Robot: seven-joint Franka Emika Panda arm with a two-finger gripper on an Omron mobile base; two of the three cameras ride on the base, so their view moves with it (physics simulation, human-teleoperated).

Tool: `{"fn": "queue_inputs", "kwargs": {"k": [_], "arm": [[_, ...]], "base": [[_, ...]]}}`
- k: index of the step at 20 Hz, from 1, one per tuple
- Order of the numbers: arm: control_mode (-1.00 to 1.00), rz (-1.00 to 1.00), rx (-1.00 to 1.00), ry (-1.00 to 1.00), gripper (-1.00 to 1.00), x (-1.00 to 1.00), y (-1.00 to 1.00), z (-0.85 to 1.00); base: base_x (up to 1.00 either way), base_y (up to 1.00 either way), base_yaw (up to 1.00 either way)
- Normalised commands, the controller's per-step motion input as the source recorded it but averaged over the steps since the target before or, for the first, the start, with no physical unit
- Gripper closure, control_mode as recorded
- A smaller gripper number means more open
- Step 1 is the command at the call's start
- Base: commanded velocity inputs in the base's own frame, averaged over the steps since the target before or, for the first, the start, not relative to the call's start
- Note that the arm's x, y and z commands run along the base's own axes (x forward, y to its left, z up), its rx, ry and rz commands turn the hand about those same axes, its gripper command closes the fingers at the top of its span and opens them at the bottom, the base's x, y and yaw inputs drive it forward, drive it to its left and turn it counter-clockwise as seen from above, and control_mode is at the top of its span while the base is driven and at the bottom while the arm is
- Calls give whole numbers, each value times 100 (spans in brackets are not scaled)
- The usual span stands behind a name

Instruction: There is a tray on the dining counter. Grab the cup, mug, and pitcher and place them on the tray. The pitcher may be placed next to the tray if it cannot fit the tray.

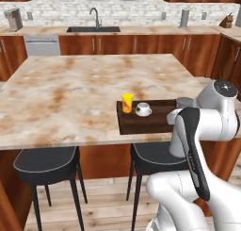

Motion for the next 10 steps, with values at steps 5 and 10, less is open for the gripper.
{"fn": "queue_inputs", "kwargs": {"k": [5, 10], "arm": [[100, 0, 0, 0, 100, 0, 0, 0], [100, 0, 0, 0, 100, 0, 0, 0]], "base": [[19, 0, -1], [1, 0, 0]]}}
